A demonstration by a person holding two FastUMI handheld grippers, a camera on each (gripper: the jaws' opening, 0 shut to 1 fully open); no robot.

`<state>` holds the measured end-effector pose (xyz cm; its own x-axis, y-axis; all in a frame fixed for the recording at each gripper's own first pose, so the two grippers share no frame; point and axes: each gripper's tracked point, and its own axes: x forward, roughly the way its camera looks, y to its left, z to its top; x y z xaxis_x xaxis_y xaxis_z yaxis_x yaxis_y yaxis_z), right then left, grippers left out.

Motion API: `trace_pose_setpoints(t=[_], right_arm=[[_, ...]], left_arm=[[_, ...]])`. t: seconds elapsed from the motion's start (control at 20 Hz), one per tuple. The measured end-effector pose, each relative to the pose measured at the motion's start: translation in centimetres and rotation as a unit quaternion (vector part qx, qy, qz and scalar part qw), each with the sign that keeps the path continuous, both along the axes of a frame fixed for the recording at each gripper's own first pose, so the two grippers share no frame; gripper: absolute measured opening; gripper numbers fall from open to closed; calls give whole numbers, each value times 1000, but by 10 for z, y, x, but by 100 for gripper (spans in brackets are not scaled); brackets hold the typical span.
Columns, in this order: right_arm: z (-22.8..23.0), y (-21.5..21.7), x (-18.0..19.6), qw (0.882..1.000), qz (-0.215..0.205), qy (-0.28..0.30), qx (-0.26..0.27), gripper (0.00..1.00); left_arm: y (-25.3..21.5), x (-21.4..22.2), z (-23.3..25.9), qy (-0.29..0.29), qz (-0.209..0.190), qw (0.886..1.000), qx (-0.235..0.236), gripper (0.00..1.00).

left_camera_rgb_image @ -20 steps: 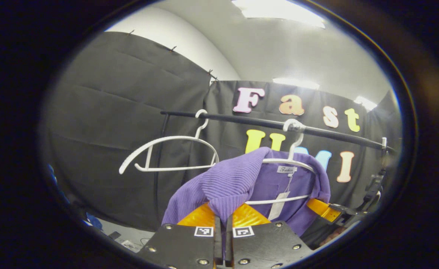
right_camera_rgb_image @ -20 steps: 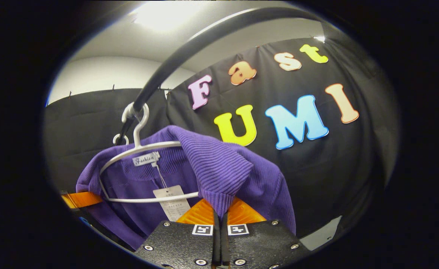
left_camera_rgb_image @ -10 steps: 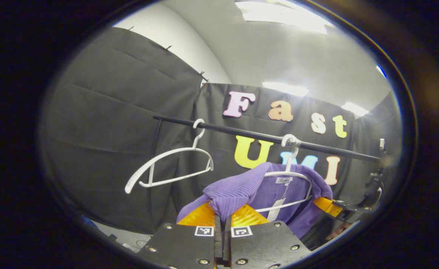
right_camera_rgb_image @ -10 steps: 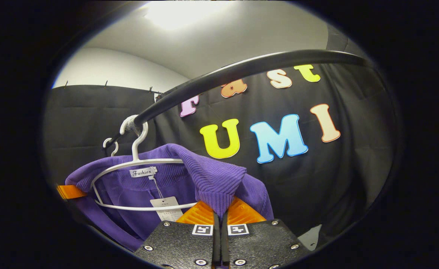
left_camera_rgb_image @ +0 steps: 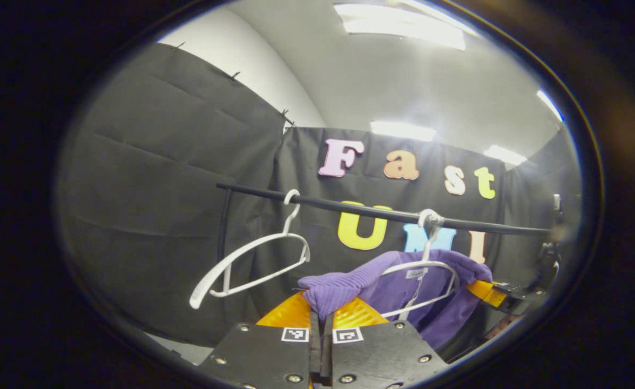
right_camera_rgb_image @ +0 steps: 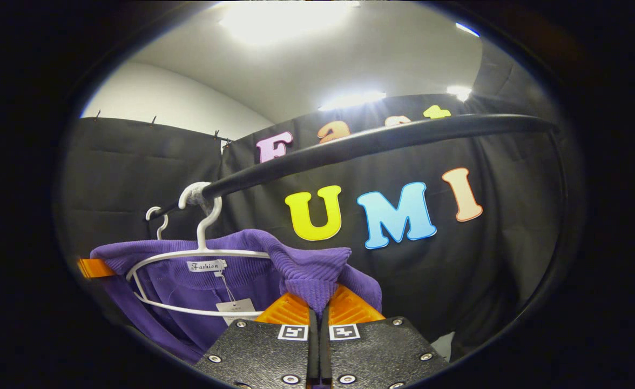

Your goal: Grasp the clothes on the hanger with both hands and then place them into the laundry hamper below.

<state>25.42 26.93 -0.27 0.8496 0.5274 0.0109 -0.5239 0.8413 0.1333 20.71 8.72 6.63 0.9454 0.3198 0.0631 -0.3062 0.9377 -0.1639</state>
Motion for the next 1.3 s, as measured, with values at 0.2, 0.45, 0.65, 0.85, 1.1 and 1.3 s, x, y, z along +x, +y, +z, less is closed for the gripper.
trace_pose_setpoints(t=[0.2, 0.45, 0.65, 0.85, 1.1, 1.3], right_arm=[[14, 11, -13, 1000, 0, -13, -2, 0], [18, 32, -27, 1000, 1, -17, -10, 0], [18, 39, -26, 1000, -8, -19, -17, 0], [20, 38, -18, 999, -22, -19, -21, 0], [19, 29, -6, 999, -31, -28, -23, 0], [11, 10, 8, 998, -44, -33, -27, 0]], left_arm=[[35, -4, 7, -9, 11, 1000, -3, 0], [73, 1, -2, -1, 11, 1000, -4, 1], [91, 8, -28, 9, 3, 1000, -20, 1], [88, 15, -63, 23, -2, 999, -30, 1], [74, 23, -94, 40, -3, 998, -46, 5], [49, 39, -102, 38, -16, 998, -45, 1]])
